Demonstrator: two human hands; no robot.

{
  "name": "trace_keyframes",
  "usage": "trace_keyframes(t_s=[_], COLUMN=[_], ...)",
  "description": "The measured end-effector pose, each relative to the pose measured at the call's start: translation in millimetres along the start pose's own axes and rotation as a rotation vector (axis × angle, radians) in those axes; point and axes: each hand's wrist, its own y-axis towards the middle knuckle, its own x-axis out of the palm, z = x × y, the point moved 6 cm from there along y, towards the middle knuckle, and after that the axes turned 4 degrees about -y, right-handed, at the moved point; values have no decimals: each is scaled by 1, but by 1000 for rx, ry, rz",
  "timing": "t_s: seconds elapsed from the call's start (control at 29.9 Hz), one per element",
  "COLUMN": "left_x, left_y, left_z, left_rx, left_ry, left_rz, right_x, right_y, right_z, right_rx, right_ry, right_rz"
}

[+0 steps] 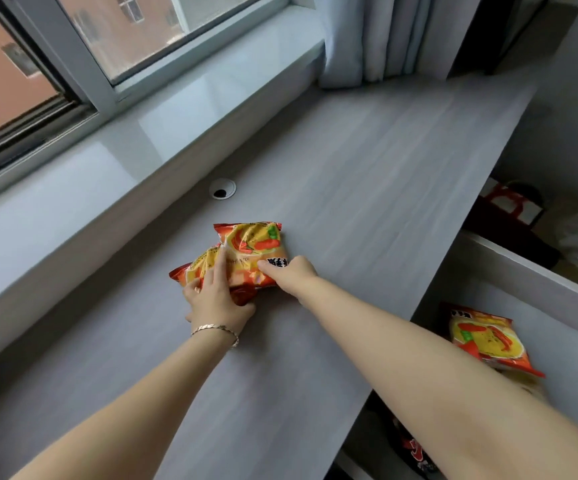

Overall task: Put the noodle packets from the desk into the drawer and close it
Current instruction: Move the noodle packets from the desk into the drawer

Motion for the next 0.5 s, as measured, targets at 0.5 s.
trace_keyframes(t_s=[0.5], left_x=[-6], left_y=[-5], left_z=[7], left_rx=[60], left_ry=[108], left_rz=[-12], right_x=[-147], right_y=[-96], right_z=[81], right_rx=[-107], right_ry=[265], right_rz=[15])
